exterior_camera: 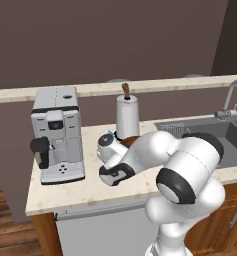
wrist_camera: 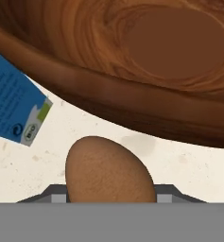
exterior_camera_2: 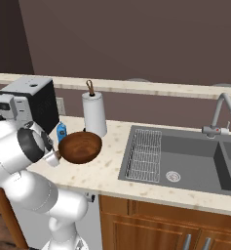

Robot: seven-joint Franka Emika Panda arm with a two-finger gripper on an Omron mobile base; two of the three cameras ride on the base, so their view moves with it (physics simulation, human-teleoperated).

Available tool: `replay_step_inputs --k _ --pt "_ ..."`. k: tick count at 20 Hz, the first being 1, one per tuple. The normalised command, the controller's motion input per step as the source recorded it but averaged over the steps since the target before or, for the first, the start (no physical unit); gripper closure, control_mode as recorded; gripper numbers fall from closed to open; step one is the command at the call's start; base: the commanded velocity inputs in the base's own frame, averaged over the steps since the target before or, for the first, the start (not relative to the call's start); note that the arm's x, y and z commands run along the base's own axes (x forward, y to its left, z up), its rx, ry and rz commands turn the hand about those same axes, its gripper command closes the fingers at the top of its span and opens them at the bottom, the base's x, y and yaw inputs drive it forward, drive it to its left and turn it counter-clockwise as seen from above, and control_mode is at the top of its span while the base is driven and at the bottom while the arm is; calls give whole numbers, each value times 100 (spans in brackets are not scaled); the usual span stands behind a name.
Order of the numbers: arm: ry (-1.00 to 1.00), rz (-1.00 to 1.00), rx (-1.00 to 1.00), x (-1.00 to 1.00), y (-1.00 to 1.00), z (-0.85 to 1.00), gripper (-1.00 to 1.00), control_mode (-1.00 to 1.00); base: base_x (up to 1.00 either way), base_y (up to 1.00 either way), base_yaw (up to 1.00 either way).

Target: Gather the eggs and milk located in the vicinity of the sink area and place them right next to the bowl.

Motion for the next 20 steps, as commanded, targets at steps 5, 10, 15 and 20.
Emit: replay_step_inputs --k 5,10,15,20 --pt "-10 0 -5 0 -3 -2 100 -100 0 0 0" --pt "-8 0 -5 0 -11 0 100 -100 0 0 0" --pt "-1 0 0 0 -1 0 100 -100 0 0 0" --pt "0 0 0 0 0 0 -100 -100 0 0 0"
